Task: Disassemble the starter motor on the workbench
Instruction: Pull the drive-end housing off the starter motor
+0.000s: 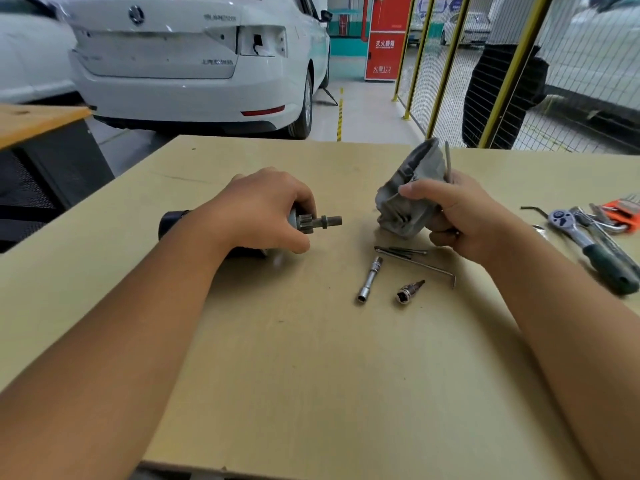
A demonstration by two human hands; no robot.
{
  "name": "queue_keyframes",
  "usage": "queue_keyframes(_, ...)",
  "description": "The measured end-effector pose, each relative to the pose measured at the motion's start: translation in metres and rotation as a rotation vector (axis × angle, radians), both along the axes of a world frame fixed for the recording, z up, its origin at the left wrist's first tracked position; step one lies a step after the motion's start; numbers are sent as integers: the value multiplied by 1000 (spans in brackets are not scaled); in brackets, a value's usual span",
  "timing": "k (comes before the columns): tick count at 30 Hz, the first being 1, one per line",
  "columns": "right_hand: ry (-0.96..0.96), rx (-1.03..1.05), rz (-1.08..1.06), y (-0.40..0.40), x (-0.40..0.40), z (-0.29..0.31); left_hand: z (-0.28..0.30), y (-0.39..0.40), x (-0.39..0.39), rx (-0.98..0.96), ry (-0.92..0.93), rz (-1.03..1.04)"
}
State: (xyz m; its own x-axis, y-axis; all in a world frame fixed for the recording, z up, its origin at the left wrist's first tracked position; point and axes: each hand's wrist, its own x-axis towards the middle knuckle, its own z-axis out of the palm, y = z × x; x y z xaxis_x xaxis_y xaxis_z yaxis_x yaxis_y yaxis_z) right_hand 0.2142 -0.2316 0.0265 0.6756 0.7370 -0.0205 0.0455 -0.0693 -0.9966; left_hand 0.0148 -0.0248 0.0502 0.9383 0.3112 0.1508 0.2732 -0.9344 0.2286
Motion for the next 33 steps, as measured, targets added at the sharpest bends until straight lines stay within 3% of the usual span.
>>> queue_keyframes(13,41,-67,-224,3,2,-5,2,2,-2,-11,26,-25)
queue_keyframes(18,126,-101,-378,4,9,-7,12,5,-11,-140,29,-14)
queue_keyframes(28,106,-202,-566,4,16,-7,18,63,-49,-348,330,79)
queue_keyframes(30,37,-189,-678,4,17,-6,16,62,-45,-330,293,77)
queue_keyframes(33,-269,-140,-822,3,14,-2,13,62,-42,-303,253,71)
